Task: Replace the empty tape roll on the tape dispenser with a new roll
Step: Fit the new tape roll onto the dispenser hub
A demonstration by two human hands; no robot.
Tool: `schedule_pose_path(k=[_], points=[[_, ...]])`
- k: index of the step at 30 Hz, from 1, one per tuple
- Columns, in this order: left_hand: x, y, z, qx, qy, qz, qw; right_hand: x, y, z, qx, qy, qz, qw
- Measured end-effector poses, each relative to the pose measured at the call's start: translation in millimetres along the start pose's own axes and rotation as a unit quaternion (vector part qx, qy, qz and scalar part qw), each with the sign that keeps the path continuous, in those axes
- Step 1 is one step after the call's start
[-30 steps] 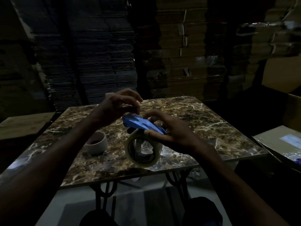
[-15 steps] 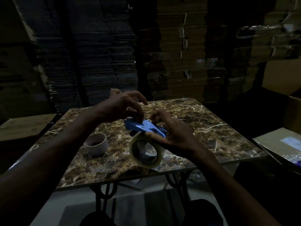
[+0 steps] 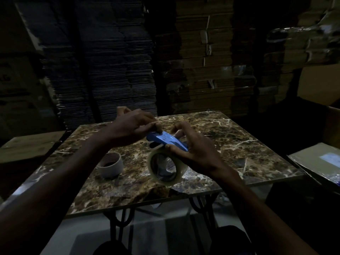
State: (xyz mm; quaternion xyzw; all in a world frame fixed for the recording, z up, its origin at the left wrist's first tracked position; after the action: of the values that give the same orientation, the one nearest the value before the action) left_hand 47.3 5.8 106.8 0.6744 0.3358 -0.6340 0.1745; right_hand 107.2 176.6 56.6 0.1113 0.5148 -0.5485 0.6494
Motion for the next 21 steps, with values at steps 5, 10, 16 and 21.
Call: schedule_pose_path(k=[5,10,16,21], points=[[11,2,5,0.021,-0.023,-0.007,0.999,1,-4,-8,0.009,-0.003,-0.017,1.0],[18,0,3,0.001,-0.054,-0.007,0.999,3,-4,-11,0.017,-0.031,-0.024,0.999],[30,-2,-1,0.006,-0.035,-0.026,0.999,7,-5,-23,0.047,-0.068,-0.035,0.996],[30,6,6,-0.002,0.17,-0.153,0.974,8,-7,-38,0.076,-0.153,-0.058,0.984]])
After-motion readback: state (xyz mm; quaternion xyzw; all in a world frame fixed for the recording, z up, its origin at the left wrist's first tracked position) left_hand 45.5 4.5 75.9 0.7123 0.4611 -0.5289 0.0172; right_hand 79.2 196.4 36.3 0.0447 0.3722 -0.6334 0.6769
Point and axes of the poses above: each hand's wrist, its own y-axis away from the middle knuckle, its own x-axis out of the palm, z = x × y, the point moved 7 cm from there along -y, towards the middle knuckle, and after that the axes turned 13 degrees about z, right-handed, at the moved point
